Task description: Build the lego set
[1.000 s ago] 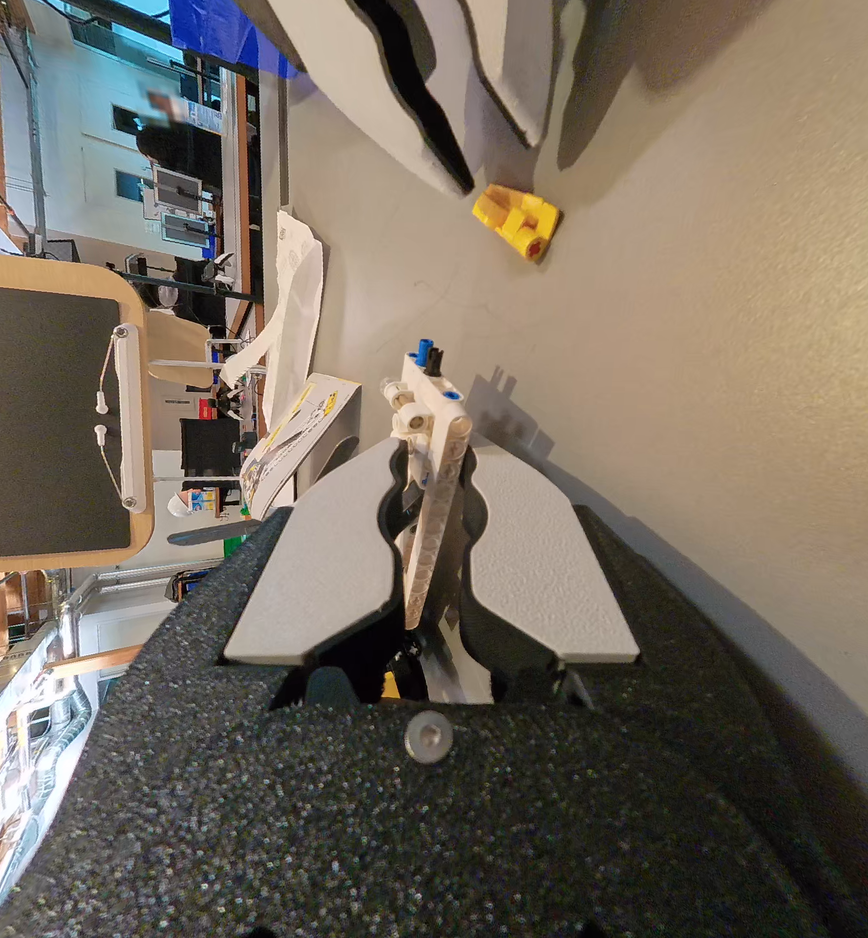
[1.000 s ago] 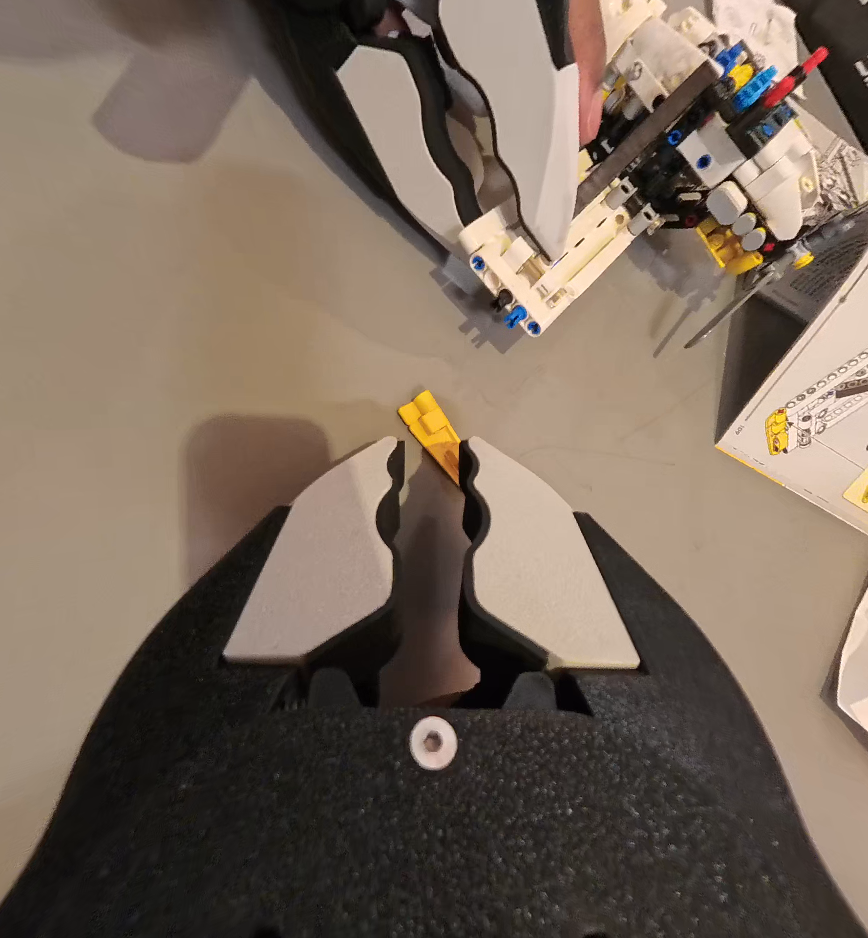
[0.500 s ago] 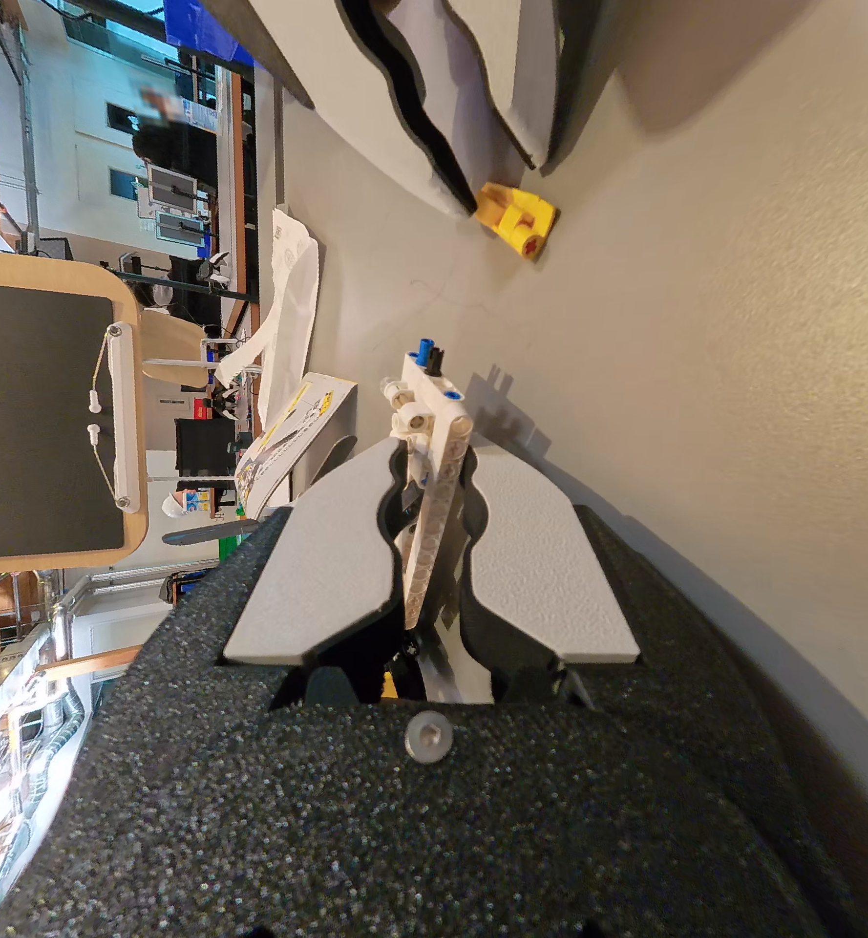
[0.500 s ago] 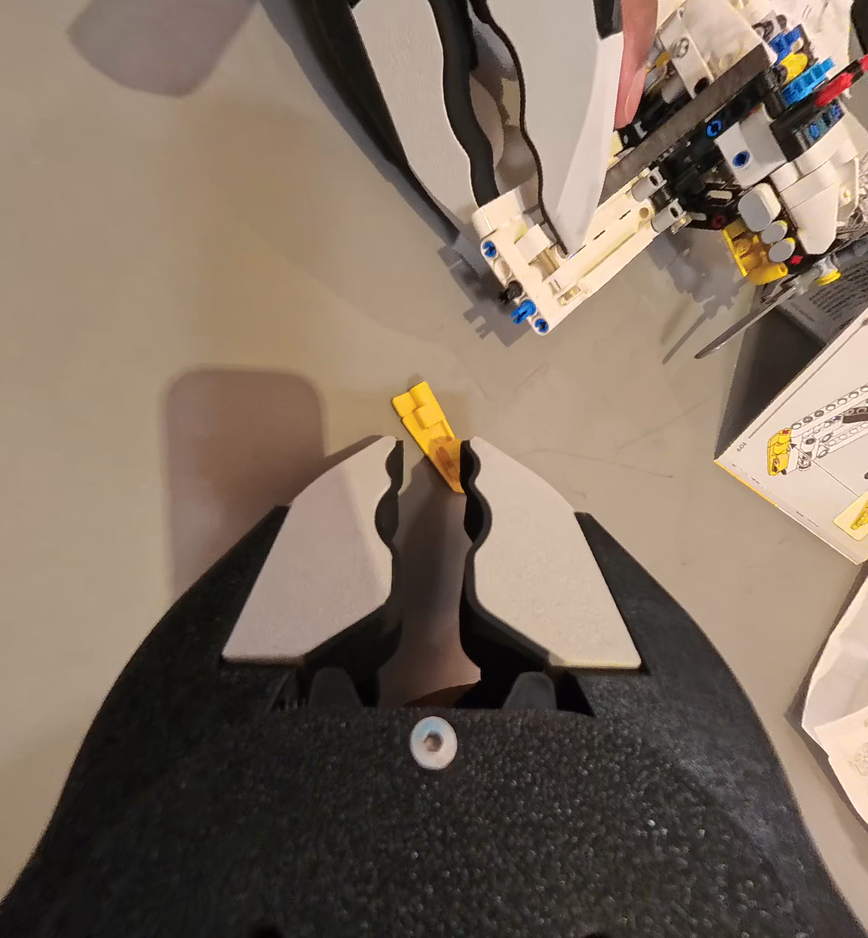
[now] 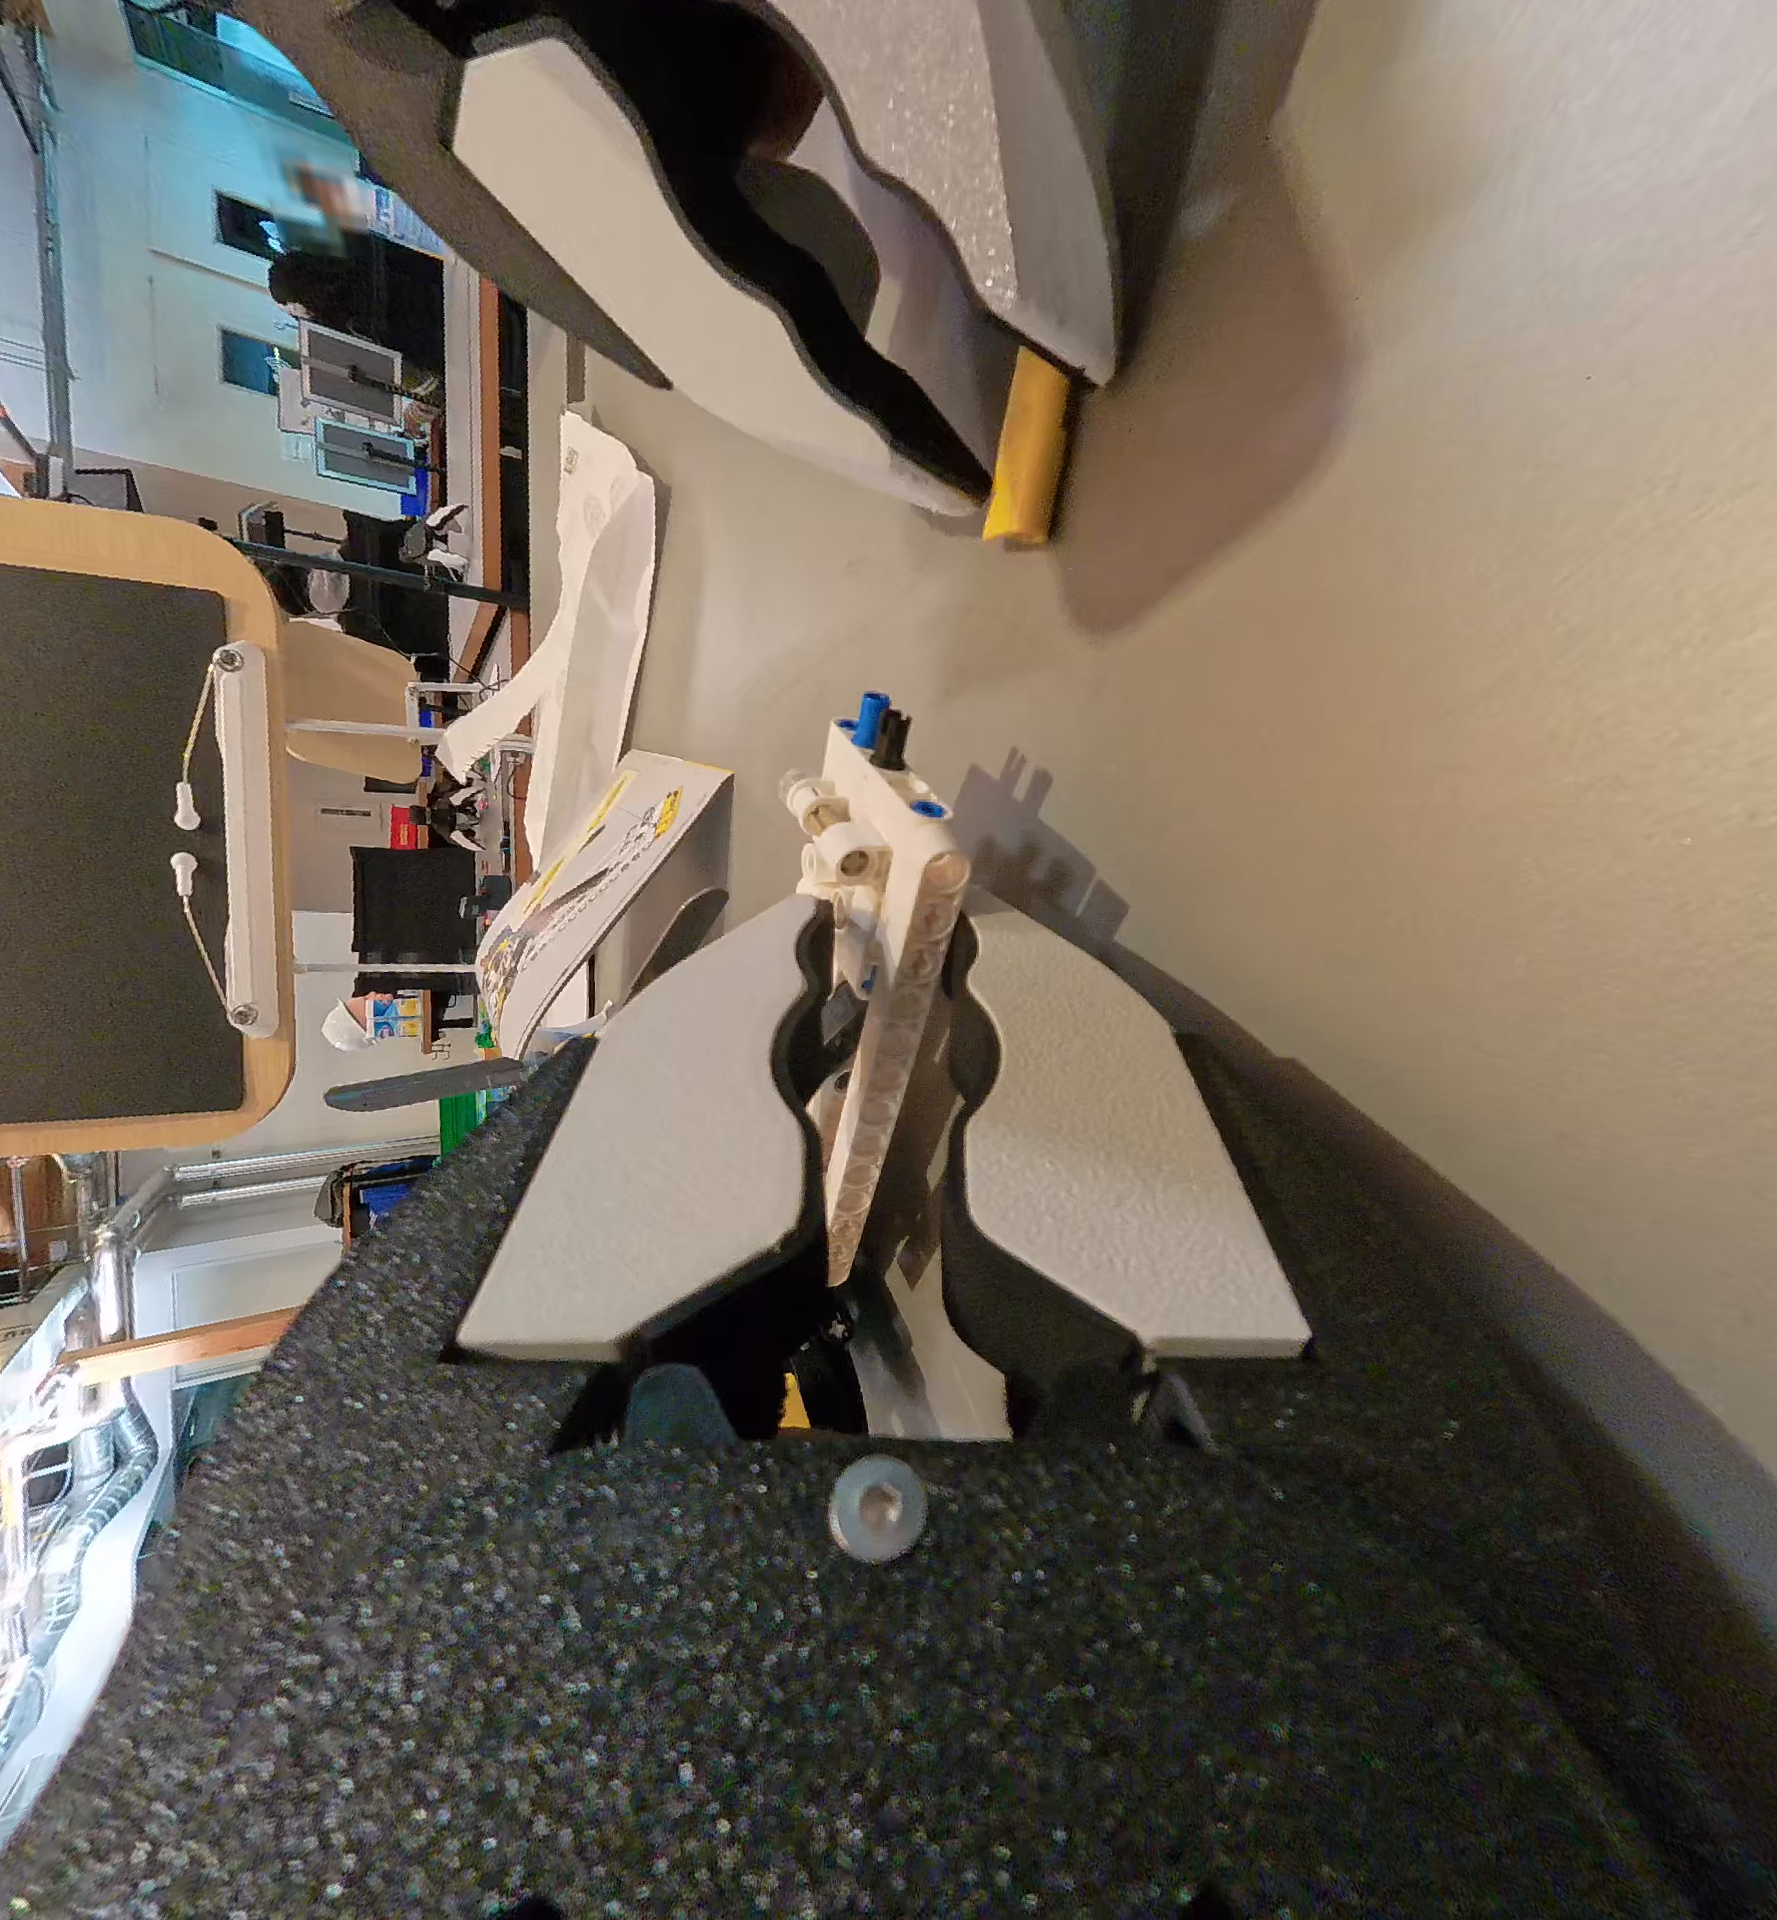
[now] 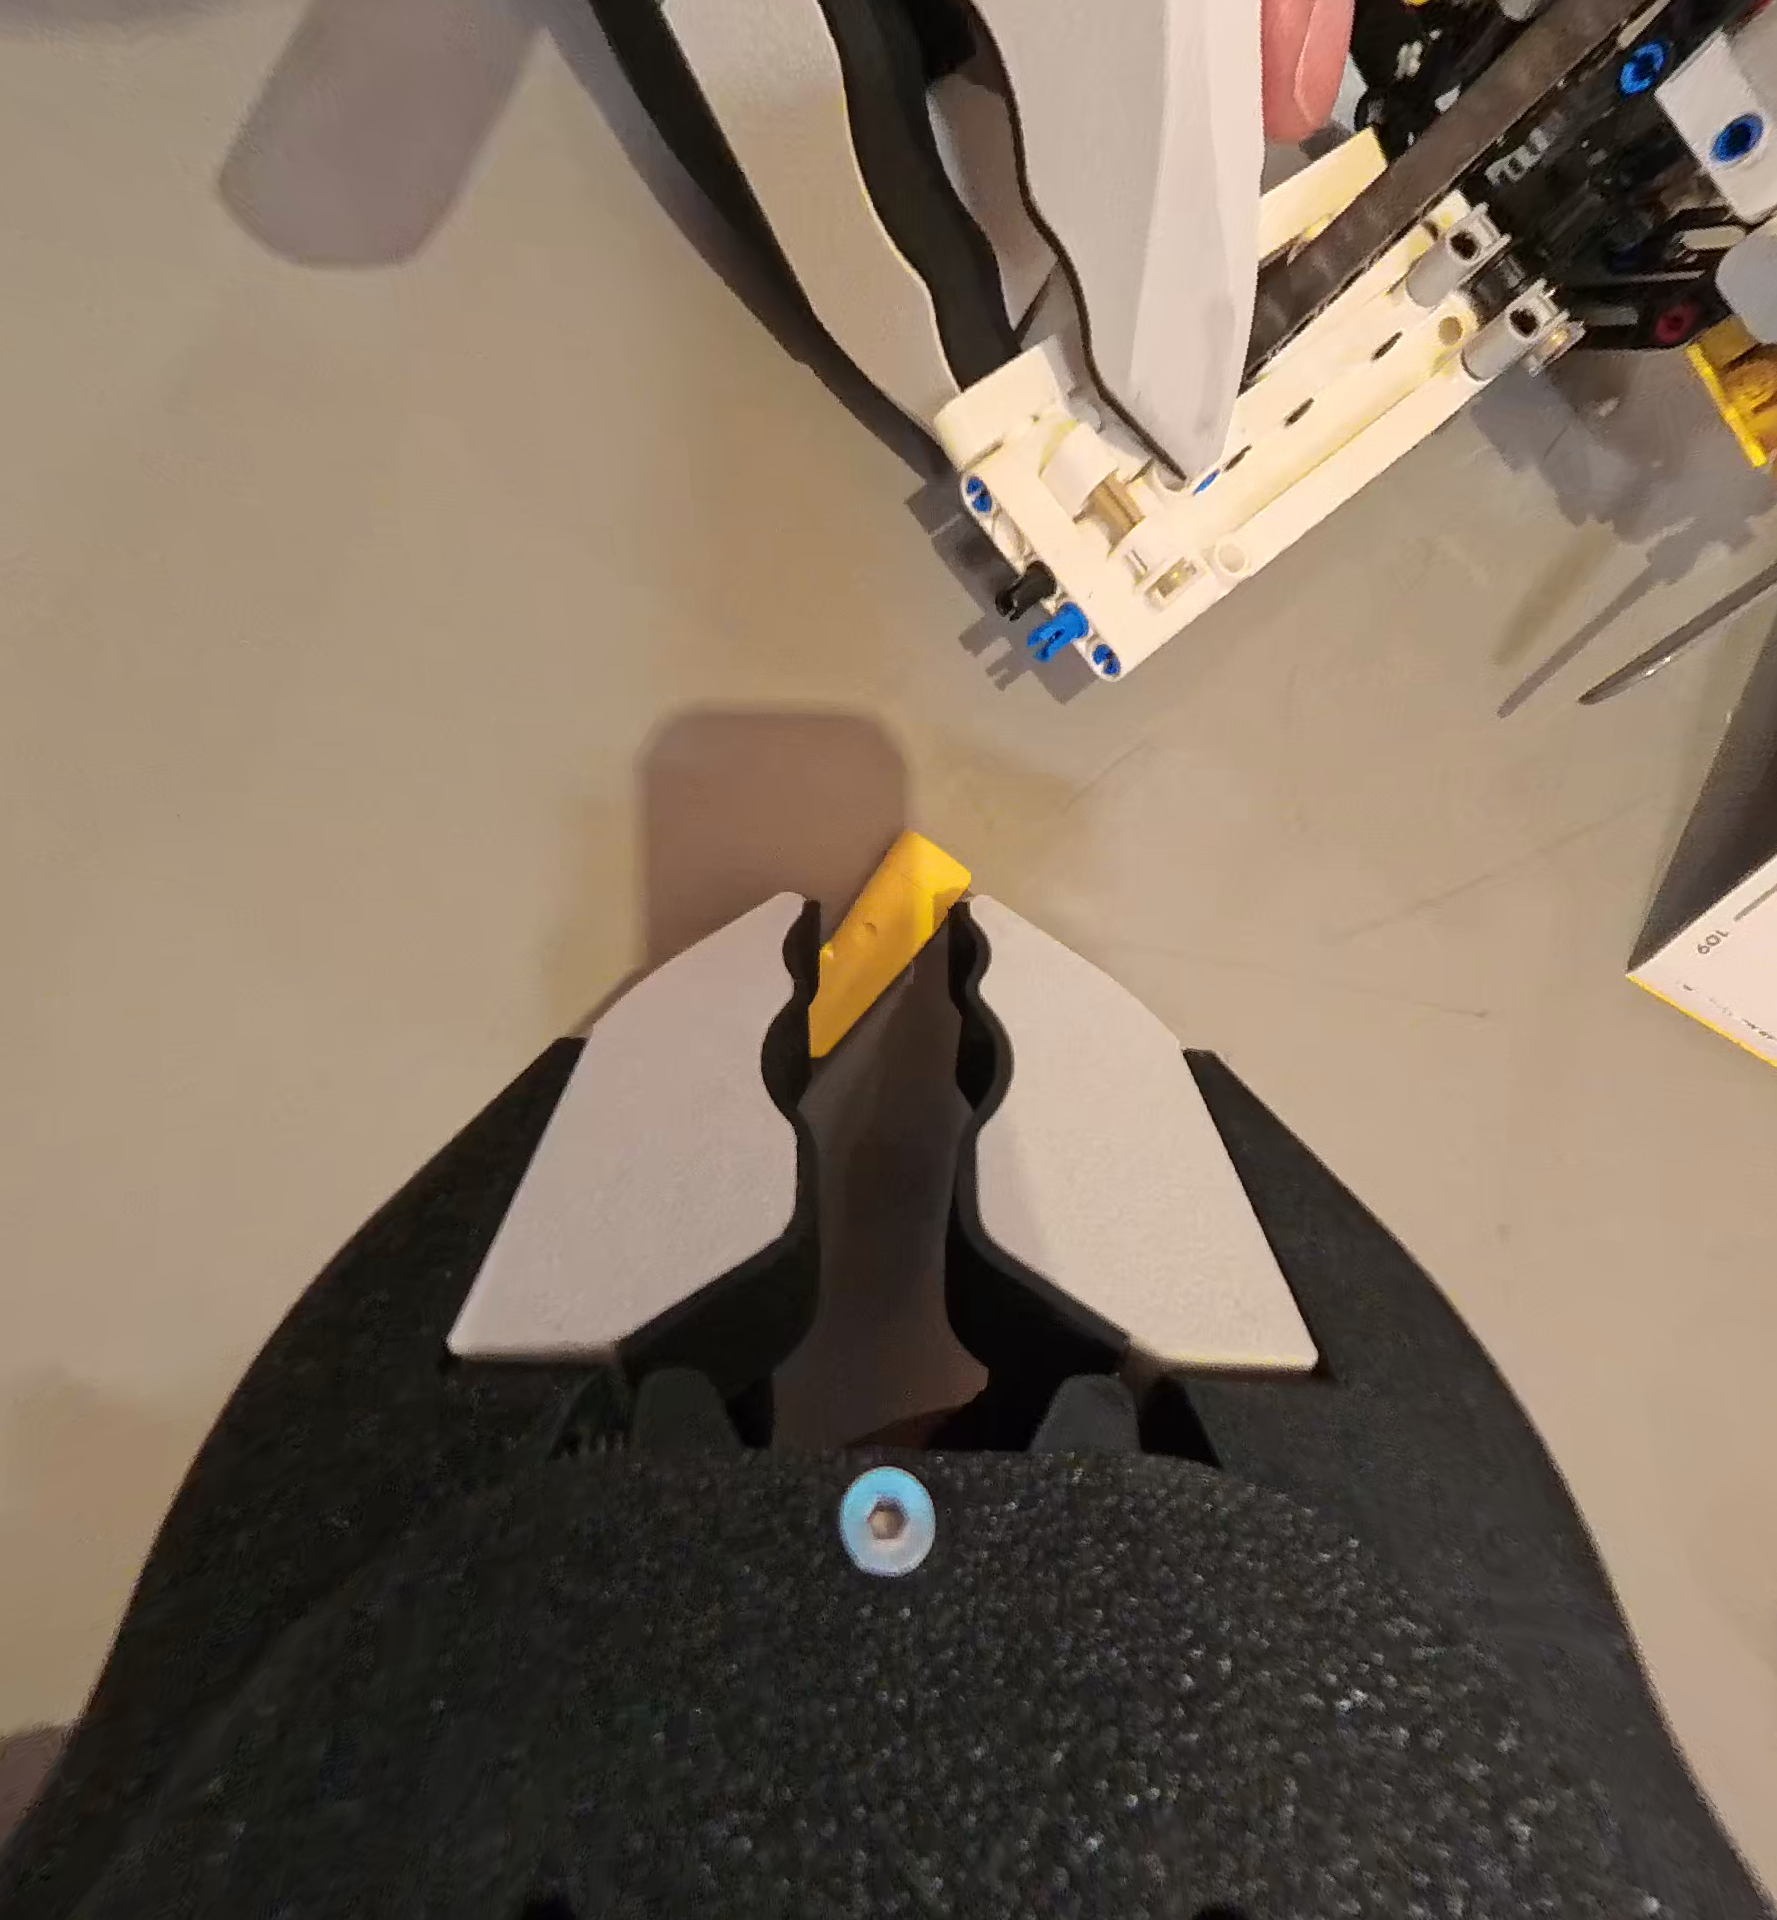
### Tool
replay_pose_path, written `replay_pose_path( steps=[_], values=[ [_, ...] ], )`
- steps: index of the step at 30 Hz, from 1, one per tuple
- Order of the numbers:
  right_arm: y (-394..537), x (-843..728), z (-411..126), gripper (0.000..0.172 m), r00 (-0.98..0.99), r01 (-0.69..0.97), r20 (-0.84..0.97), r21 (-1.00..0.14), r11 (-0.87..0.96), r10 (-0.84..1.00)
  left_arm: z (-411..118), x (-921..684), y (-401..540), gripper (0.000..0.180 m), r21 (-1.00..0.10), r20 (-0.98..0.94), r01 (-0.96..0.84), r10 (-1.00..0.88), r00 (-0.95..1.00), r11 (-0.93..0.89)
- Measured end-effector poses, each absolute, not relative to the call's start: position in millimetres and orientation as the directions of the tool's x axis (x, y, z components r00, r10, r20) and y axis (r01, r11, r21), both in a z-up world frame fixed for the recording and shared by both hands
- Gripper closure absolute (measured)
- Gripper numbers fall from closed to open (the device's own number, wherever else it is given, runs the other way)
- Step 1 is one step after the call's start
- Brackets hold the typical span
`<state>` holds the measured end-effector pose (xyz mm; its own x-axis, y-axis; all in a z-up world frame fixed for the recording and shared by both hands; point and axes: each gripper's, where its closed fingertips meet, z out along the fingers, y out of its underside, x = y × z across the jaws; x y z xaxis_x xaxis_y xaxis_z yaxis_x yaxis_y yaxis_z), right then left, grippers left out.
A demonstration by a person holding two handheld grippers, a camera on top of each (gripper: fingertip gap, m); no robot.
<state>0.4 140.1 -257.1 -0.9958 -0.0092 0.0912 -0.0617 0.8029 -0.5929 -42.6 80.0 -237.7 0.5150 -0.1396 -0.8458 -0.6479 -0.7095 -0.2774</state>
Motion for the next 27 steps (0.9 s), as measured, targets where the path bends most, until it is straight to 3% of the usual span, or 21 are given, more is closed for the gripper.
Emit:
replay_pose_path(
  steps=[1,7,14,21,27],
  values=[
    [140,0,-257,0.147,-0.996,-0.055,0.091,-0.593,0.803,-0.001,-238,-43,80,0.161,-0.278,-0.845,-0.648,-0.139,0.516,-0.709],
    [152,4,-257,0.138,-0.990,0.058,0.072,-0.575,0.816,0.121,-235,-42,79,0.161,-0.288,-0.843,-0.646,-0.133,0.521,-0.707],
    [160,-4,-253,0.140,-0.918,0.360,-0.124,-0.661,0.659,0.377,-235,-42,78,0.161,-0.294,-0.842,-0.646,-0.130,0.524,-0.705],
    [158,-9,-245,0.142,-0.902,0.394,-0.165,-0.695,0.601,0.400,-234,-42,79,0.161,-0.296,-0.841,-0.643,-0.126,0.526,-0.706],
    [158,-4,-256,0.146,-0.918,0.358,-0.108,-0.643,0.677,0.382,-236,-42,79,0.161,-0.299,-0.838,-0.641,-0.127,0.530,-0.707]
  ],
)
